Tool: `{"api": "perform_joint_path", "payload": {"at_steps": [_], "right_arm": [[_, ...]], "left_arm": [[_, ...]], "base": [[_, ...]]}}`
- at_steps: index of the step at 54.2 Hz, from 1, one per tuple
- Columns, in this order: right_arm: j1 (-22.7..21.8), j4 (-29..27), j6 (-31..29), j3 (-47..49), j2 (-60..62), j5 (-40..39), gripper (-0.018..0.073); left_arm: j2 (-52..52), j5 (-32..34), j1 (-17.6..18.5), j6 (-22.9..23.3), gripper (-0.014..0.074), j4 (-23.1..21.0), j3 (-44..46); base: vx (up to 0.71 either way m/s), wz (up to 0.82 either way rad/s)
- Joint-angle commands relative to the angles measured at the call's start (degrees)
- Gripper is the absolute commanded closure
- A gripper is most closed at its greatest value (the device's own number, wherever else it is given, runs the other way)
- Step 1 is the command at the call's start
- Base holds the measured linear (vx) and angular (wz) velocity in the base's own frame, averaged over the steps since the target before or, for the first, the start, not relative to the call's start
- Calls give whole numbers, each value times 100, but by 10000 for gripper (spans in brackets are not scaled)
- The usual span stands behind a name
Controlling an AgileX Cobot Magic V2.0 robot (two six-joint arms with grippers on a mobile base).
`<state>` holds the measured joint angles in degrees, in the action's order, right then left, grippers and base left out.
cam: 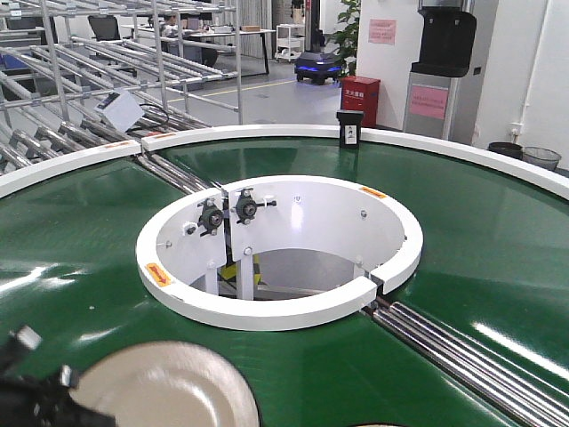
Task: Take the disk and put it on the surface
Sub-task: 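Close the left gripper on the rim of the nearer cream plate, then close the right gripper on the rim of the other cream plate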
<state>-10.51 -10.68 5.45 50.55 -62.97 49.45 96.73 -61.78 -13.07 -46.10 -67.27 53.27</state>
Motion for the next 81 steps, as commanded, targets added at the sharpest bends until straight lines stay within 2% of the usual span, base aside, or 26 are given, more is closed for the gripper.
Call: {"api": "perform_joint_path", "payload": {"at_steps": [1,7,12,17,20,24,33,44,56,63,68,75,81], "right_arm": [[-489,-929,-911,31,-282,-60,109],[-827,-2390,-2347,-337,-680,-101,109],[-826,-3489,-3556,-806,-1047,-347,109],[-826,-4238,-4566,-1169,-1351,-414,109],[-826,-4596,-5175,-1346,-1552,-366,109],[-826,-4849,-5684,-1458,-1787,-172,109],[-826,-4910,-6534,-1474,-2305,385,109],[-761,-5324,-6879,-1474,-2740,593,109],[62,-5370,-7186,-1448,-3019,439,109],[239,-5418,-7043,-1448,-3019,272,124],[248,-5382,-6876,-1448,-3019,265,201],[248,-5418,-6710,-1448,-3019,292,410],[242,-5482,-6568,-1447,-3019,330,576]], "left_arm": [[-642,-538,-90,63,598,-1146,138],[-1046,-464,-98,227,598,-1546,138],[-1322,-293,-98,348,598,-1529,138],[-1491,-240,-98,348,598,-1498,138],[-1545,-240,-98,348,598,-1504,138],[-1555,-246,-98,355,598,-1506,138],[-1555,-246,-98,355,598,-1506,138],[-1555,-246,-98,355,598,-1506,138],[-1555,-246,-98,355,598,-1506,138],[-1555,-246,-98,337,598,-1506,138],[-1555,-234,-98,246,598,-1506,138],[-1555,-205,-98,-20,598,-1506,138],[-1555,-111,-98,-14,598,-1506,138]], "base": [[0,0],[0,0],[0,0],[0,0],[0,0],[0,0],[0,0],[0,0],[0,0],[0,0],[0,0],[0,0],[0,0]]}}
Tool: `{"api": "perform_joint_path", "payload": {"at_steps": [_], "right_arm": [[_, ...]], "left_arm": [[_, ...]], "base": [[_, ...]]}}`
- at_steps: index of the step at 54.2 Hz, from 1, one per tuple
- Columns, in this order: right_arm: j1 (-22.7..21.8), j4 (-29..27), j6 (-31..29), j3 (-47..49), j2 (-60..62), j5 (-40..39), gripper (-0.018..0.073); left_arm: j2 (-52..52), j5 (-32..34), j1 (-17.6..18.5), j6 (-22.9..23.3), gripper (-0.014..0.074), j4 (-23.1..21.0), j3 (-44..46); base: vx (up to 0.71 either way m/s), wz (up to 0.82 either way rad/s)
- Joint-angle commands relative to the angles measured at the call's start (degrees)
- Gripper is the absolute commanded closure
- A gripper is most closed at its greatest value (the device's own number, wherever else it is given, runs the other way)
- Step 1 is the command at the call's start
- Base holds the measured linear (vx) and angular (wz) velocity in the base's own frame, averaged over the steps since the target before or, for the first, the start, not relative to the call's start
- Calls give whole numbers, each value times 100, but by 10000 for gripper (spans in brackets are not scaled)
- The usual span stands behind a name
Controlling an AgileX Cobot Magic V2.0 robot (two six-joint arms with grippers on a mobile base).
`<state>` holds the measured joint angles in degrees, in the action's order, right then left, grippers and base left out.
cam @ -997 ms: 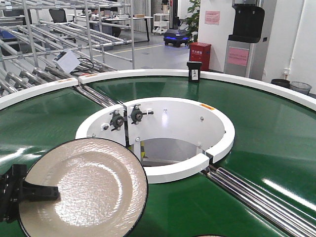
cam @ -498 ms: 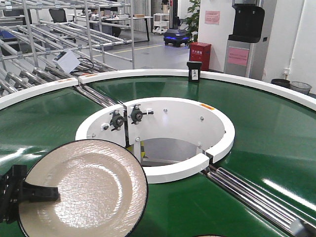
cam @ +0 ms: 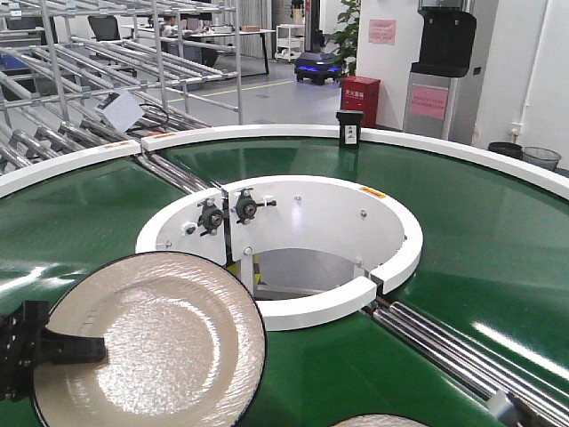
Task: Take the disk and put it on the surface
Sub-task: 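Close the right gripper on the rim of the other cream plate, then lift both plates upright off the conveyor with both grippers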
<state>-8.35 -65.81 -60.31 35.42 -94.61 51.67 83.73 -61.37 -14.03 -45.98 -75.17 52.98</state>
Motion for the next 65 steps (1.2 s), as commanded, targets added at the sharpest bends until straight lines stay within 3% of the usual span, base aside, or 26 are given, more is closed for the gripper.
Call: {"api": "perform_joint_path", "payload": {"at_steps": [1,12,20,28,29,34,41,50,65], "right_arm": [[25,18,36,66,153,134,575],[25,-69,535,334,353,958,570],[25,-22,1603,1019,783,1539,568],[25,301,2521,1892,1347,1637,568],[46,362,3261,2523,1668,1677,568],[45,191,3692,3011,1764,1702,568],[177,-60,3975,3603,1758,1653,567],[822,-43,4297,4134,1758,1089,567],[953,-204,4539,4221,1758,433,564]], "left_arm": [[-255,-138,-1,-26,598,-716,168],[-255,217,-1,21,598,-713,168],[-255,657,-1,27,598,-708,168],[-255,912,-1,44,598,-632,168],[-250,837,-1,268,598,-478,168],[-250,644,73,443,598,-447,168],[-276,585,465,910,598,-460,168],[-364,925,1238,1100,598,-565,168],[-373,870,1877,1085,598,-1413,168]], "base": [[0,0],[0,0],[0,0],[0,0],[0,0],[0,0],[0,0],[0,0],[0,0]]}}
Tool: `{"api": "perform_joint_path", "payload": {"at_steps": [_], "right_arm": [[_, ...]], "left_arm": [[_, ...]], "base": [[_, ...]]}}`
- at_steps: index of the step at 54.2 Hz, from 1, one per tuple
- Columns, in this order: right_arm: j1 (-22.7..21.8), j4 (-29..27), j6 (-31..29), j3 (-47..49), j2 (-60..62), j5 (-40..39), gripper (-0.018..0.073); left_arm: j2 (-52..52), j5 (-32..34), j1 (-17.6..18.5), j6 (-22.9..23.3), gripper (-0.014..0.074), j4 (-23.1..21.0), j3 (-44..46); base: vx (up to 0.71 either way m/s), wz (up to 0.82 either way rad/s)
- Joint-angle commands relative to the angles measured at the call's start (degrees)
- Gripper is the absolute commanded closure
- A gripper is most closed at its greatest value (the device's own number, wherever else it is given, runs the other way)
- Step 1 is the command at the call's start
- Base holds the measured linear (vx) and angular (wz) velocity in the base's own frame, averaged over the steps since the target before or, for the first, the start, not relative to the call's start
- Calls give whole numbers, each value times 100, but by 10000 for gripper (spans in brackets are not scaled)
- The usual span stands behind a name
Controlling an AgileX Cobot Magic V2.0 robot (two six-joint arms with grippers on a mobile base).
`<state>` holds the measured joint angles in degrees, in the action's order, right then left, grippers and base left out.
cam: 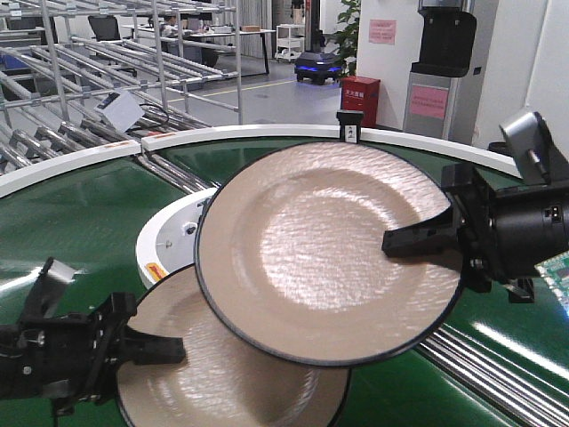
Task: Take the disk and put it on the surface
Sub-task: 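Lift both plates upright off the conveyor with both grippers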
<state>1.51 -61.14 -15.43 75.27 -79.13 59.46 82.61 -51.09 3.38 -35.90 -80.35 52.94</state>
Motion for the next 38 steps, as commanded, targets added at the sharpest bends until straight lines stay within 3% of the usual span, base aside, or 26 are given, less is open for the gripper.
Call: {"api": "perform_joint_path", "payload": {"at_steps": [1,38], "right_arm": [[-38,-666,51,236,210,-336,564],[-30,-617,34,236,210,-333,564]], "left_arm": [[-262,-159,142,77,598,-895,172],[-262,-120,128,70,596,-837,172]], "base": [[0,0],[0,0]]}}
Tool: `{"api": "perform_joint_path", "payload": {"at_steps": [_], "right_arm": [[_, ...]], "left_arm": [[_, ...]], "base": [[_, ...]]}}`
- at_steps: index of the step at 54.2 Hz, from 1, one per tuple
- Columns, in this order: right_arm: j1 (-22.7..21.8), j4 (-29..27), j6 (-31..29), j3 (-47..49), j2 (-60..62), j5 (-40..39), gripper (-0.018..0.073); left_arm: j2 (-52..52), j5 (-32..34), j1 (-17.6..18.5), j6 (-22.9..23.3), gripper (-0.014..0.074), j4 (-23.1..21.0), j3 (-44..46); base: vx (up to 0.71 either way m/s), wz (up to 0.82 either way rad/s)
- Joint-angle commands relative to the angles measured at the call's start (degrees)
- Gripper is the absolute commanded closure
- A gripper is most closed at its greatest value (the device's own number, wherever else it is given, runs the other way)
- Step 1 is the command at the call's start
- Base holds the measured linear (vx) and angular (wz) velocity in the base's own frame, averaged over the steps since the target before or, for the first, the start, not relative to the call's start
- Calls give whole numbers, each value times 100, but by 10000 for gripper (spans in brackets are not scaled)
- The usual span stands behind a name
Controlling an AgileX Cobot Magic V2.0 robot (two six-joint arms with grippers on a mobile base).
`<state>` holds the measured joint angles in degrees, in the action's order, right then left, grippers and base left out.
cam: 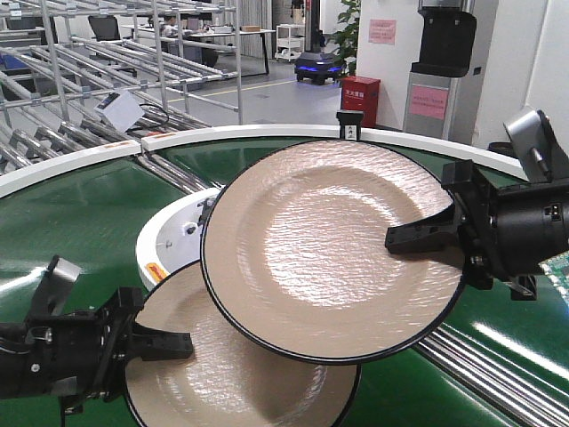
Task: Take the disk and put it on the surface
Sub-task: 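Lift both plates upright off the conveyor with both grippers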
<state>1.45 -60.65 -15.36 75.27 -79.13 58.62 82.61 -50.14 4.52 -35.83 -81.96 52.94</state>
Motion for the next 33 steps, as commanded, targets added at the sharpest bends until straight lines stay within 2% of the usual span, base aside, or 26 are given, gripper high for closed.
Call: {"api": "perform_joint_path", "payload": {"at_steps": [1,33], "right_arm": [[-24,-666,27,236,210,-250,564],[-24,-666,27,236,210,-250,564]], "left_arm": [[-262,-214,15,64,596,-676,172],[-262,-214,15,64,596,-676,172]], "base": [[0,0],[-1,1]]}}
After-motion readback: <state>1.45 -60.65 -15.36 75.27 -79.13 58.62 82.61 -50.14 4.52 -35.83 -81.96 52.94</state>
